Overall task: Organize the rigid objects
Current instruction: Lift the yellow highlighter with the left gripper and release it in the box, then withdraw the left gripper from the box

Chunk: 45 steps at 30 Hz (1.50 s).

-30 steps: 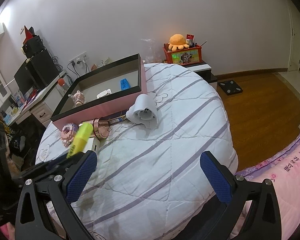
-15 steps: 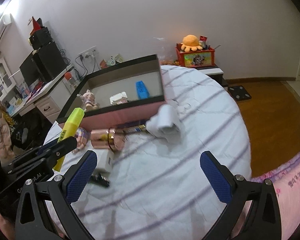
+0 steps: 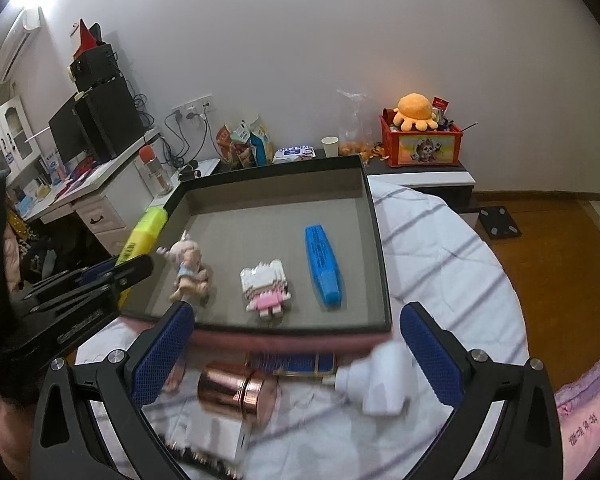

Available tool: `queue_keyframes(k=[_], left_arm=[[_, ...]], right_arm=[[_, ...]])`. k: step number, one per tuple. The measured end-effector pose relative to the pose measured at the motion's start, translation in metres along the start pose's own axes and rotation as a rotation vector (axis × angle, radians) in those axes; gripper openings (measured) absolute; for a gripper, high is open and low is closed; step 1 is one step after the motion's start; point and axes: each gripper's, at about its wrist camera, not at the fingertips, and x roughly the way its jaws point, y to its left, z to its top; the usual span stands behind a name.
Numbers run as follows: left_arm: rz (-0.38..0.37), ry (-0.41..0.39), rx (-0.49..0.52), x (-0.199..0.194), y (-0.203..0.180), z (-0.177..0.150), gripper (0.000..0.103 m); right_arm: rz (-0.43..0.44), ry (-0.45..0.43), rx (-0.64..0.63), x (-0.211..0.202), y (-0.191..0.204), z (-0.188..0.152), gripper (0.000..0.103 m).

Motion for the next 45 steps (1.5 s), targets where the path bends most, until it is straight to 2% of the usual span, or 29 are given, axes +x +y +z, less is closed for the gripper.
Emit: queue_keyframes(k=[5,8,9,10,11,13,15,22,27,31,35,40,45], left_arm=[[-0.016,0.069,0.008,0.044,-0.006,0.013,0.026],[-0.001,0.084,0.026,0.056,-0.013,0.015,0.027],[0.010,0.085,0.030,0.057,-0.015,0.016,0.031],[0.012,0.089,0.025,0.059,-0.016,0.016,0.043],[0.002,0.091,0.022,0.059,-0.017,0.016,0.049],[0.002,0.086,0.032,0.058,-0.022,0.016,0.075],[0.027,0.063,0.047,0.054,-0.026,0.015,0.090],[0.065,-0.016,0.058,0.021,-0.029,0.011,0.101],[0.101,-0.072,0.035,-0.020,-0.021,-0.003,0.103],[0.148,-0.097,0.017,-0.055,-0.011,-0.027,0.103],[0.142,-0.120,-0.013,-0.085,-0.003,-0.059,0.103],[0.158,-0.102,-0.012,-0.103,-0.002,-0.097,0.103],[0.146,-0.092,-0.040,-0.118,-0.001,-0.119,0.103]], right_arm=[[-0.001,0.028,0.002,0.020,-0.006,0.004,0.103],[-0.001,0.037,0.008,0.026,-0.010,0.004,0.103],[-0.002,0.040,0.011,0.028,-0.012,0.004,0.103],[-0.003,0.041,0.013,0.028,-0.013,0.004,0.103],[-0.004,0.041,0.015,0.028,-0.014,0.005,0.103],[-0.003,0.040,0.019,0.027,-0.015,0.004,0.103],[-0.003,0.038,0.020,0.025,-0.015,0.004,0.103],[-0.006,0.019,0.015,0.004,-0.011,-0.003,0.103],[-0.006,0.001,0.016,-0.016,-0.005,-0.014,0.103],[-0.004,-0.007,0.017,-0.033,0.000,-0.030,0.103],[-0.002,-0.015,0.013,-0.049,0.006,-0.048,0.103],[-0.006,-0.010,0.021,-0.064,0.008,-0.077,0.103],[-0.003,-0.002,0.020,-0.075,0.012,-0.095,0.103]])
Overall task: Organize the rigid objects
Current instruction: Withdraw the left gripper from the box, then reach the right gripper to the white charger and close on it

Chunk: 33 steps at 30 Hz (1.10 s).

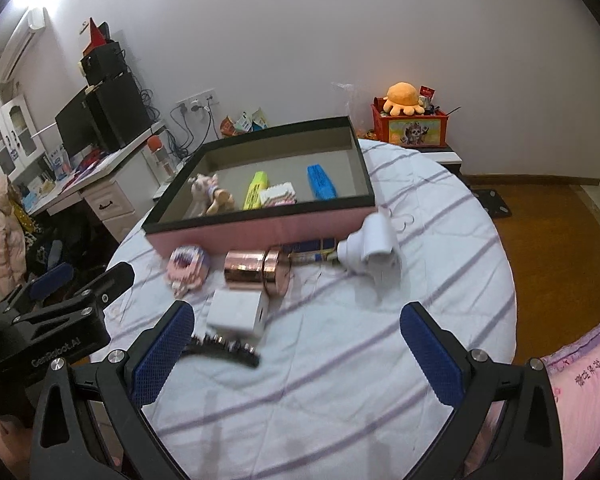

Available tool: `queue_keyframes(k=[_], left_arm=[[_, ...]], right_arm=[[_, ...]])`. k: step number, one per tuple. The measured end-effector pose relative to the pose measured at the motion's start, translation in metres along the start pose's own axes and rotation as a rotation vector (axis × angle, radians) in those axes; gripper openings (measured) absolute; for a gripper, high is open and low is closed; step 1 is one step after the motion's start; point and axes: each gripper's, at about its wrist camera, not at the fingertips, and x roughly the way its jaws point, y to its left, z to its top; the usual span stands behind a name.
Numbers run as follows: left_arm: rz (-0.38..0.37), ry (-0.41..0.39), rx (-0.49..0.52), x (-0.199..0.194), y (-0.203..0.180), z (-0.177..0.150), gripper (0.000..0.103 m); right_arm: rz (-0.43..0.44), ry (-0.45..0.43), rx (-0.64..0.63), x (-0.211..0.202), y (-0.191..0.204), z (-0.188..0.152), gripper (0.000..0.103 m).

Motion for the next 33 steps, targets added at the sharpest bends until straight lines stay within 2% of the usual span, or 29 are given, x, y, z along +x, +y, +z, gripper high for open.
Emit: queue_keyframes(k=[10,26,33], left_arm=[[0.034,0.008,-0.020,-0.014,0.007,-0.016,0.103],[0.057,0.050,-0.048,0.004,0.023,-0.031,0.103],[0.069,0.063,-0.050,0.017,0.034,-0.035,0.103]], right_arm=[[0.024,0.025,-0.035,-0.001,0.012,-0.016,0.103],[0.021,0.089,-0.065,0.022,0.020,-0.026,0.103],[0.013,0.116,-0.066,0.045,0.031,-0.024,0.103]])
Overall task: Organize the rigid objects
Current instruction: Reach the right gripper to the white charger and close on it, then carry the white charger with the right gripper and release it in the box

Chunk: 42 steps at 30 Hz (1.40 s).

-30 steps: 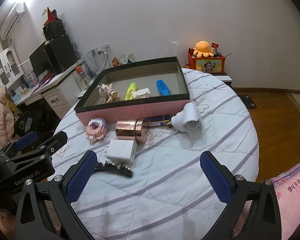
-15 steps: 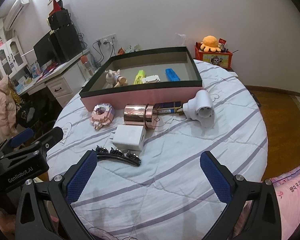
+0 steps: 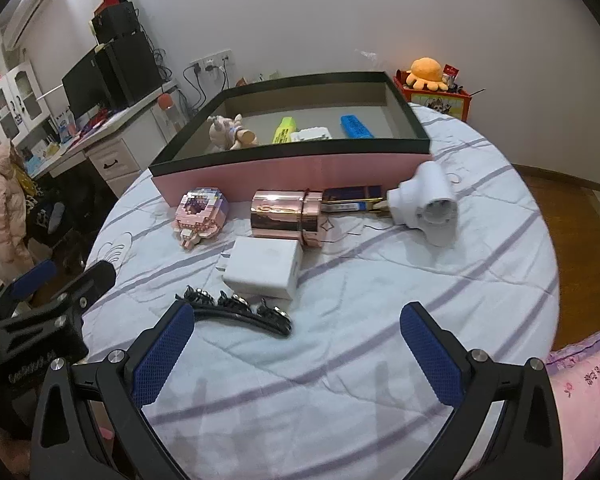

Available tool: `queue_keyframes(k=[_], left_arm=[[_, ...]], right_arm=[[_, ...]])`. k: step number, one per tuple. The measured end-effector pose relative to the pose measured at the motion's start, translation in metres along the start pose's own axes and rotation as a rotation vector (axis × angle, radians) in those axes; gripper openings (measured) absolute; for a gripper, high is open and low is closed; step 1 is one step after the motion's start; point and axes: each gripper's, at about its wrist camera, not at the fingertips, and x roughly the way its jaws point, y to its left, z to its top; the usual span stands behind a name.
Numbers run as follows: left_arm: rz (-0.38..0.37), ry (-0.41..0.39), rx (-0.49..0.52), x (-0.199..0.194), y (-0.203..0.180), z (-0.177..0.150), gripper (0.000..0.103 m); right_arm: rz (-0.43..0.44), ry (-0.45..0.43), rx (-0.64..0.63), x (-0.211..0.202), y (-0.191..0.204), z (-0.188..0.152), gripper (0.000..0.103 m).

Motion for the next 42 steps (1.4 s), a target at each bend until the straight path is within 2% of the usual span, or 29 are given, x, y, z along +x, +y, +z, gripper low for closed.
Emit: queue_keyframes(k=[14,20,21,31,42], left_arm=[[0.052,0.013,-0.024,0.047,0.038,0.011,0.103],[0.041,0.025,-0.029,0.055,0.042,0.009,0.103],[0.040,0.027,-0.027,0.055,0.042,0.009,0.103],[0.032,0.017,-0.011,0.045,0.033,0.008,0.103],[0.020,-0.005,0.018,0.033,0.016,0.016,0.103]], right_arm=[[-0.064,0.065,-0.011,0.054,0.024,0.021,0.103],[-0.088,0.083,-0.009,0.066,0.026,0.018,0.083],[-0.090,0.076,-0.015,0.065,0.026,0.017,0.072],[-0.045,0.056,-0.028,0.049,0.019,0.010,0.072],[-0.038,0.005,-0.021,0.026,0.011,0.021,0.072]])
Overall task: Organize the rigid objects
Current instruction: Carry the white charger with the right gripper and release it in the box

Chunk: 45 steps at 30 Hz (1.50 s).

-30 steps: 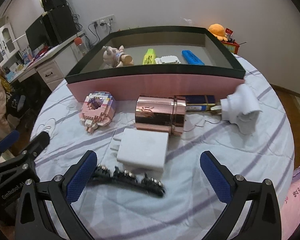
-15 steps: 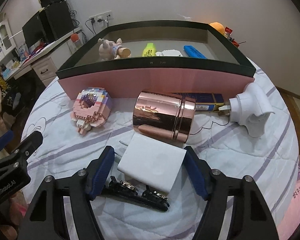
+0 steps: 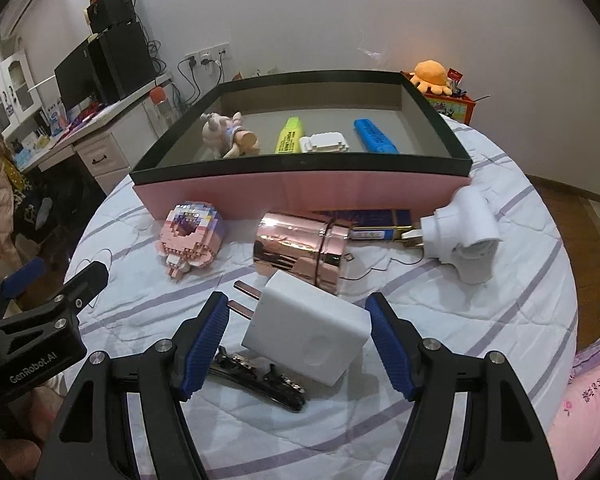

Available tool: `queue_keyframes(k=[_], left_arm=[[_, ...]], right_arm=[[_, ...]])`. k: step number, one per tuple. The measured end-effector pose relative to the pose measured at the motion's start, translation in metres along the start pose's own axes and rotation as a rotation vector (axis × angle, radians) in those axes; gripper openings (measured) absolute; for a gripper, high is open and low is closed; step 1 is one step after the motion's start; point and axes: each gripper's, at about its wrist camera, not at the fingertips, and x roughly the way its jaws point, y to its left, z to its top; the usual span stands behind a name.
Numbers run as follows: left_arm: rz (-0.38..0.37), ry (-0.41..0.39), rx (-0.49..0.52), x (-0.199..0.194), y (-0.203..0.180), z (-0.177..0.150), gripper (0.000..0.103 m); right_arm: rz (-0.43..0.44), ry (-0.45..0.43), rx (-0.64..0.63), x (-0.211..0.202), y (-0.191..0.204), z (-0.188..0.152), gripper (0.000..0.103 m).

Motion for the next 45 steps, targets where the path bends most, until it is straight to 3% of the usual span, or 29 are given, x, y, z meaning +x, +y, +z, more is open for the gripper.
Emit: queue_keyframes(k=[16,22,27,34,45], left_arm=[[0.003,-0.021,0.014,-0.008,-0.010,0.010,0.103],[-0.001,-0.047,0.016,-0.009,-0.013,0.032,0.103],[-0.004,-0.073,0.018,-0.002,-0.018,0.059,0.103],[-0.014,-0.089,0.018,0.024,-0.026,0.095,0.103],[-0.046,-0.046,0.005,0.077,-0.037,0.126,0.103]], right_arm=[[0.025,-0.056,0.003,-0.020,-0.003,0.009,0.072],[0.037,-0.086,-0.009,-0.031,0.000,0.030,0.072],[0.042,-0.123,-0.032,-0.031,0.002,0.067,0.072],[0.020,-0.120,-0.040,0.004,-0.011,0.121,0.072],[-0.010,0.043,-0.053,0.097,-0.028,0.170,0.072]])
